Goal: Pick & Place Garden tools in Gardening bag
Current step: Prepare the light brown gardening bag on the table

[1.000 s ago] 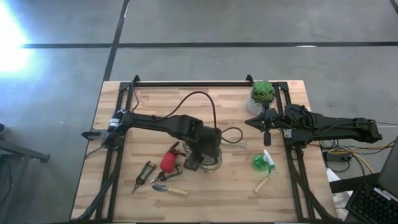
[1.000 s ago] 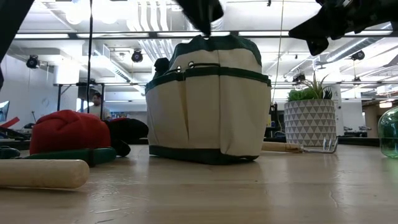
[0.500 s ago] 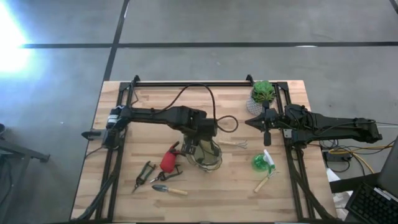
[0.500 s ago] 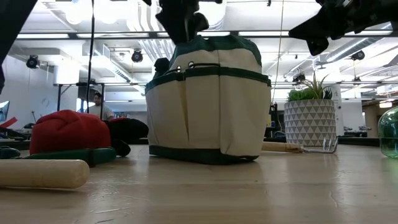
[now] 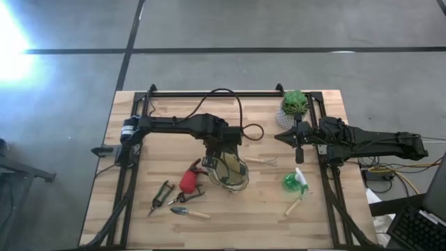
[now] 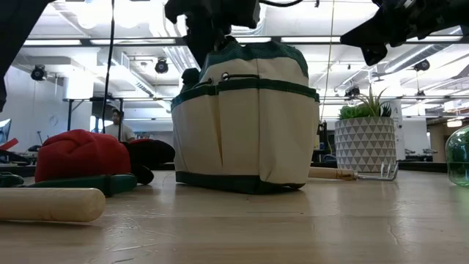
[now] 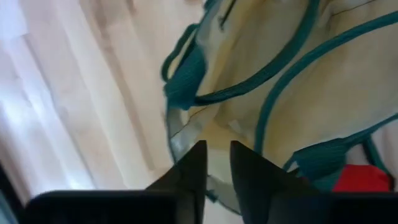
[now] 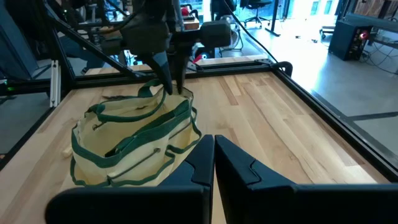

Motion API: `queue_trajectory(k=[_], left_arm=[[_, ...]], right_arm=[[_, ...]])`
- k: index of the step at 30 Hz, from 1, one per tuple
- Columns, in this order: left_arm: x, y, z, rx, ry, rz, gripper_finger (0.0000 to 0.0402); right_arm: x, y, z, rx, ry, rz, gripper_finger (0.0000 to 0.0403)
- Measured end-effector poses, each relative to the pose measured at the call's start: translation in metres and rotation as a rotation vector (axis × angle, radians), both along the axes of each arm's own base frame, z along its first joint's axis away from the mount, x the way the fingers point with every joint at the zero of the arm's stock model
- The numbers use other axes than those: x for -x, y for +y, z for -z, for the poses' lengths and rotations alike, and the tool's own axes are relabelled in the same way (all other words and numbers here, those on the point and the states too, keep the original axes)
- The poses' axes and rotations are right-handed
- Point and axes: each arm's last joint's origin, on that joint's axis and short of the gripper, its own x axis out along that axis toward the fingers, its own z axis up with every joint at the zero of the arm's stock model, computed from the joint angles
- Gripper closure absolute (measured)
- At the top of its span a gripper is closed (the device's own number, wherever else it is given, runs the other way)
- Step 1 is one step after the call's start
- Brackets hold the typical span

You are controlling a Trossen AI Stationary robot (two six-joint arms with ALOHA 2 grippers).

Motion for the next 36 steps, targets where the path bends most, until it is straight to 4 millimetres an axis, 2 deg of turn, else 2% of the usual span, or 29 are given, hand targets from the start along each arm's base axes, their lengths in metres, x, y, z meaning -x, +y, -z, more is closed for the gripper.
queue_trajectory(k=[6, 21, 29, 36], left_arm=[[-0.001, 0.000, 0.001, 0.003, -0.010, 0.012, 0.0395], [-0.003, 0.001, 0.022, 0.001, 0.018, 0.031, 0.0399], [-0.004, 0.000, 0.034, 0.079, 0.019, 0.071, 0.0400], [-0.004, 0.000, 0.035, 0.080, 0.025, 0.071, 0.0401]], right_arm=[[0.000, 0.000, 0.000, 0.000, 0.000, 0.000, 0.0394], [0.000, 0.000, 0.000, 0.000, 0.000, 0.000, 0.0394], [0.000, 0.000, 0.000, 0.000, 0.000, 0.000, 0.0394], [0.000, 0.000, 0.000, 0.000, 0.000, 0.000, 0.0394]])
